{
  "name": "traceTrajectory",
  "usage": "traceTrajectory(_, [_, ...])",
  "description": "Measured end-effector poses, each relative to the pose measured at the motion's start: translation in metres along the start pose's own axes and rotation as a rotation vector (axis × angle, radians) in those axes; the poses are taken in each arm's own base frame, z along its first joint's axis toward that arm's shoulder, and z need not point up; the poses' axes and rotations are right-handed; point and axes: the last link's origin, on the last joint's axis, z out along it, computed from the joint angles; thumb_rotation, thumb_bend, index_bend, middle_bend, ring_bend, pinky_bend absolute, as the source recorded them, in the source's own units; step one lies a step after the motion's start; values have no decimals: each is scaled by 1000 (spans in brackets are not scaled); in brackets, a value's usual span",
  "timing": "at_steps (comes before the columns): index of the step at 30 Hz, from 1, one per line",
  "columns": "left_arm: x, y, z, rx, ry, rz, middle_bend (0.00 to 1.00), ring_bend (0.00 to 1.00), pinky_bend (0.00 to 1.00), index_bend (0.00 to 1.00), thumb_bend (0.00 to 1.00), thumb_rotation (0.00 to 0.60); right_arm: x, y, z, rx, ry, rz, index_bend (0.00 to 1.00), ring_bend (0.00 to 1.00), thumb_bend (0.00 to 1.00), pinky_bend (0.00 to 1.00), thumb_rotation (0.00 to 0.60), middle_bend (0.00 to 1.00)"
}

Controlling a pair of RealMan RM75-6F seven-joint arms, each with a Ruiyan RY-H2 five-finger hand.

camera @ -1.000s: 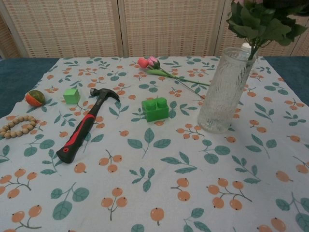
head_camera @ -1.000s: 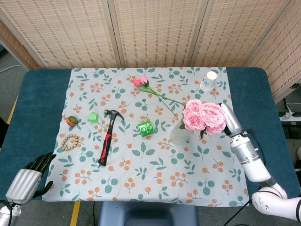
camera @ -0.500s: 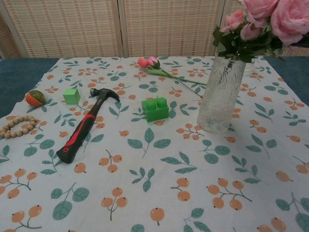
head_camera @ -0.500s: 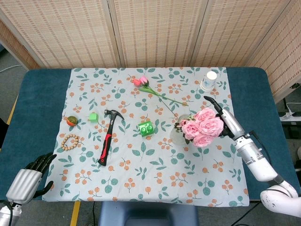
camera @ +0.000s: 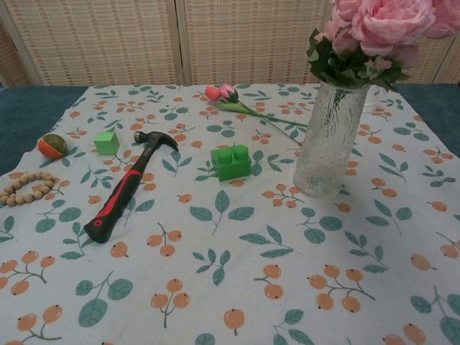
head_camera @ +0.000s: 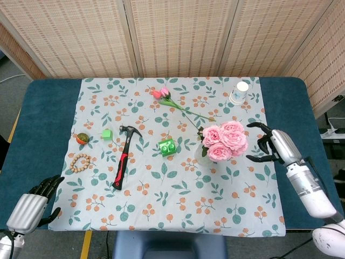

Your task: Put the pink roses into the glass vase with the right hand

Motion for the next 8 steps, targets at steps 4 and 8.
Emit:
traceTrajectory(4, [1, -1, -1, 8, 3, 0, 84, 123, 344, 61, 335, 600, -1, 16, -31, -71, 80, -267, 290, 210, 25, 410, 600, 332])
traceTrajectory(8, [3, 0, -1, 2, 15, 2, 85, 124, 344, 61, 336, 600, -5, 32, -60, -156, 148, -500, 84, 96, 21, 248, 600, 165])
